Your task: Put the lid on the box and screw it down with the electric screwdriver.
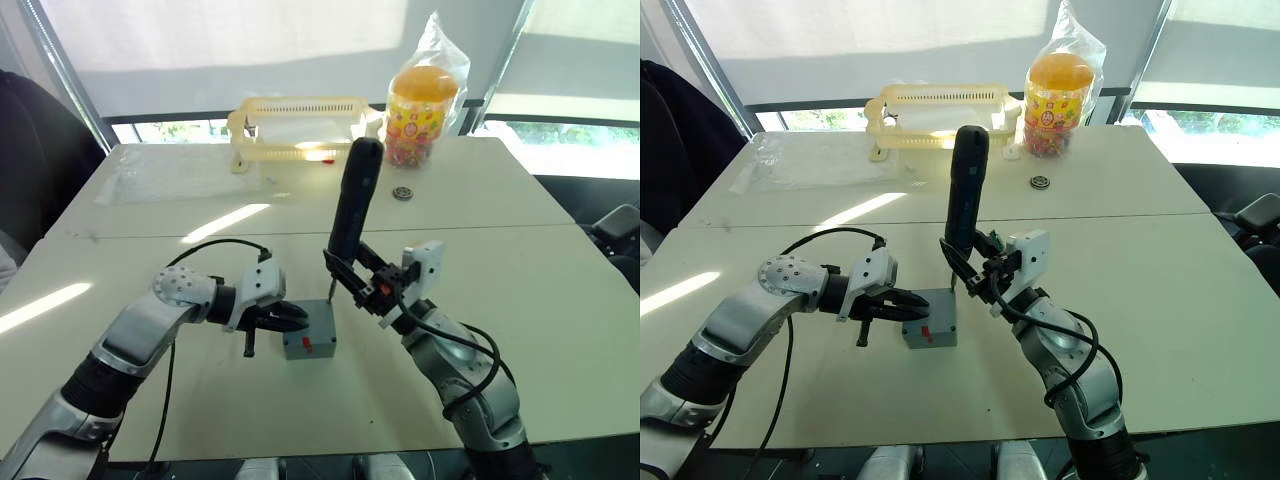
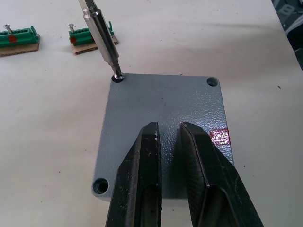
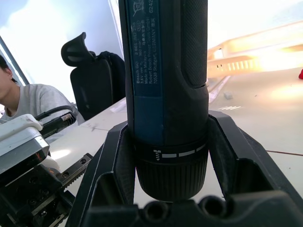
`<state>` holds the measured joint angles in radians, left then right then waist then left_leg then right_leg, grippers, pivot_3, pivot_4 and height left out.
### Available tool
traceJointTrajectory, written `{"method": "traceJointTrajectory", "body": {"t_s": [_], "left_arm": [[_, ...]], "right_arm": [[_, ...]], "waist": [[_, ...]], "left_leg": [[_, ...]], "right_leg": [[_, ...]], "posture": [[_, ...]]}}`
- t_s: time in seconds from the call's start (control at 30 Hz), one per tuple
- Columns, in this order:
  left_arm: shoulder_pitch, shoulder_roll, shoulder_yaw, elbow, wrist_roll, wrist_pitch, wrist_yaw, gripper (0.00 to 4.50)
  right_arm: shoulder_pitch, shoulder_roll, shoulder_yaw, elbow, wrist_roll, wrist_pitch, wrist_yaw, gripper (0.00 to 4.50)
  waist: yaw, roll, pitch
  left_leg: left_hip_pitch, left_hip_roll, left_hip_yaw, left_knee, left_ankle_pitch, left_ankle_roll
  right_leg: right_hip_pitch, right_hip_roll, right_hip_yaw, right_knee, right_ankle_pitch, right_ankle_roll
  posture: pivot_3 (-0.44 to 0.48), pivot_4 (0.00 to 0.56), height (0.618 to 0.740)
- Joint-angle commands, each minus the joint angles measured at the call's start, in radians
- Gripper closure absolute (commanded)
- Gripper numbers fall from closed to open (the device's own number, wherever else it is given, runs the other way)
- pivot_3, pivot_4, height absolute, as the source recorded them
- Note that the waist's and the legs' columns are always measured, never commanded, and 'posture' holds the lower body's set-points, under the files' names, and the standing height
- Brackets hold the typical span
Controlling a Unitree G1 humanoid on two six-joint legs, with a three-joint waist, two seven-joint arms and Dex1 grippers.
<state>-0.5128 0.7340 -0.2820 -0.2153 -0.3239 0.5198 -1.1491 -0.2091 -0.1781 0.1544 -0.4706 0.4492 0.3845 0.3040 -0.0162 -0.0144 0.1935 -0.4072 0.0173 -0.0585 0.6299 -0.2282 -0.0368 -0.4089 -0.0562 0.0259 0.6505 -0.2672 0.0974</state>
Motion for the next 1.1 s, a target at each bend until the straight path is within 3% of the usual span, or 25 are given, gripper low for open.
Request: {"method": "traceJointTrajectory", "body": {"t_s": [0.03,1.1], "left_arm": [[0.019,0.016,-0.024,0.021,0.04,0.024,0.006,3.83],[0.022,0.015,-0.029,0.015,0.057,0.022,0.003,3.83]], "right_arm": [[-0.002,0.01,0.001,-0.011,-0.016,-0.036,0.018,2.73],[-0.031,-0.019,0.031,0.101,-0.113,-0.089,0.158,2.73]], "waist": [[0.0,0.0,0.0],[-0.001,0.001,-0.007]], "left_leg": [[0.0,0.0,0.0,0.0,0.0,0.0],[0.004,0.0,0.0,-0.001,0.0,0.0]], "right_leg": [[0.0,0.0,0.0,0.0,0.0,0.0],[0.003,0.0,0.0,0.0,0.0,0.0]], "posture": [[0.0,0.15,0.74],[0.0,0.15,0.74]]}}
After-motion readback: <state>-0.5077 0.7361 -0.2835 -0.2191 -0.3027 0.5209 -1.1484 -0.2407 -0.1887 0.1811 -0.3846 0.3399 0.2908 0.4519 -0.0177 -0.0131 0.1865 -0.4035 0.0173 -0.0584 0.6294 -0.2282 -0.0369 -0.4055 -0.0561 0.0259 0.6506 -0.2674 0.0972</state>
